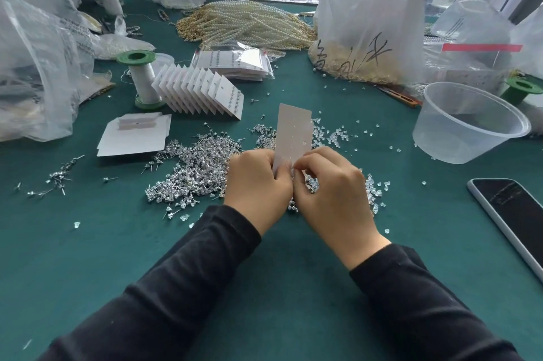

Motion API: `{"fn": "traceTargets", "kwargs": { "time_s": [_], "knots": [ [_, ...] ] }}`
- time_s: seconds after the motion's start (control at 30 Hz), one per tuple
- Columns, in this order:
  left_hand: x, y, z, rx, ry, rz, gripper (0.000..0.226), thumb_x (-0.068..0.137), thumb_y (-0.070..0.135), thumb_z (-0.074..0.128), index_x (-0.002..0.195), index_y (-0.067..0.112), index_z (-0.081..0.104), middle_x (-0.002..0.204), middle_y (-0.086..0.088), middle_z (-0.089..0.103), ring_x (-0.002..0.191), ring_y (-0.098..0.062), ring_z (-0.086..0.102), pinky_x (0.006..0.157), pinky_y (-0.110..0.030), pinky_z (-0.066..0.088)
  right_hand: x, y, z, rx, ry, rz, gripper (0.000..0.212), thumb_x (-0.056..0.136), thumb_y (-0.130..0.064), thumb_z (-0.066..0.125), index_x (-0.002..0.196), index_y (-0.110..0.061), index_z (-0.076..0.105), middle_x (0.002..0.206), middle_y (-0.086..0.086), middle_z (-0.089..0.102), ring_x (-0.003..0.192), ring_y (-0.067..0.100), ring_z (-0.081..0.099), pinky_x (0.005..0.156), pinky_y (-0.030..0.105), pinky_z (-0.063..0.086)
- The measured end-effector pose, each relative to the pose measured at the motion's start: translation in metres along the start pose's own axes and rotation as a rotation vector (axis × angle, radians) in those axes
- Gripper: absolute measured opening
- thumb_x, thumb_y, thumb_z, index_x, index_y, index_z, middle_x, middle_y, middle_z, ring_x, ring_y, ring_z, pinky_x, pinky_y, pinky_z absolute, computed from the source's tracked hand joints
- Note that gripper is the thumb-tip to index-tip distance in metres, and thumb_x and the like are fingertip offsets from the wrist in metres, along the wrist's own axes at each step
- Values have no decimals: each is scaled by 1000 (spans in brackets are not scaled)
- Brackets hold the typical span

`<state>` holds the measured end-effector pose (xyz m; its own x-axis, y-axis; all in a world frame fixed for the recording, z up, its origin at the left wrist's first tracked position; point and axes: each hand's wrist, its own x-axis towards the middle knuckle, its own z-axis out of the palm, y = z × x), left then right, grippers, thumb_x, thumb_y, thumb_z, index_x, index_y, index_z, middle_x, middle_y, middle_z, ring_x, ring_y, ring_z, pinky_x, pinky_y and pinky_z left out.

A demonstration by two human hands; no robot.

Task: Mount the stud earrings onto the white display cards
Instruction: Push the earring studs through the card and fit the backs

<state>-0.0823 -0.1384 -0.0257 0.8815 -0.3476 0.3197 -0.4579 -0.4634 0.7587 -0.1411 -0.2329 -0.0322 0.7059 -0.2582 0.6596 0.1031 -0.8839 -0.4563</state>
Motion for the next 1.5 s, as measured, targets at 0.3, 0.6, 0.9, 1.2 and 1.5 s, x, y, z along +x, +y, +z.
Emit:
{"fn": "traceTargets", "kwargs": {
  "time_s": [0.3, 0.6, 0.9, 1.2, 1.5],
  "knots": [
    [-2, 2, -1, 39, 23, 18, 38, 79, 9, 58, 46, 8, 38, 41, -1, 31, 47, -24, 29, 52, -33, 22, -2, -1, 2, -28, 3, -22, 11, 73, 3, 65, 63, 1, 64, 69, 11, 63, 62, 28, 58, 61, 29, 44],
    [23, -6, -36, -298, -437, -75, 57, 80, 62, 39, 81, 13, 68, 70, -1, 70, 60, -17, 56, 60, -25, 49, 8, 14, -21, 150, 135, 42, 6, 73, 0, 67, 71, -6, 69, 78, 4, 66, 69, 12, 57, 66, 23, 48],
    [30, -31, -24, 379, -267, 120, 18, 80, 33, 66, 92, 20, 72, 100, -2, 59, 102, -20, 48, 95, -33, 35, 17, 32, -40, 1206, 101, 689, 18, 80, 4, 58, 75, -11, 67, 89, 8, 61, 92, 22, 55, 90, 30, 45],
    [28, -19, -29, -30, -156, -30, 15, 78, 12, 62, 65, 18, 56, 56, 7, 61, 52, -10, 54, 52, -14, 40, 16, 33, -40, 1576, -145, 909, 12, 70, -9, 58, 82, -9, 59, 80, 6, 65, 77, 19, 62, 76, 29, 53],
    [19, -6, -29, -552, -336, -24, 17, 76, -3, 66, 72, 13, 62, 60, 5, 67, 54, -8, 56, 54, -19, 47, 11, 27, -27, 1639, -324, 972, 11, 68, -9, 62, 79, -8, 62, 95, 13, 65, 83, 23, 64, 81, 36, 54]
  ]
}}
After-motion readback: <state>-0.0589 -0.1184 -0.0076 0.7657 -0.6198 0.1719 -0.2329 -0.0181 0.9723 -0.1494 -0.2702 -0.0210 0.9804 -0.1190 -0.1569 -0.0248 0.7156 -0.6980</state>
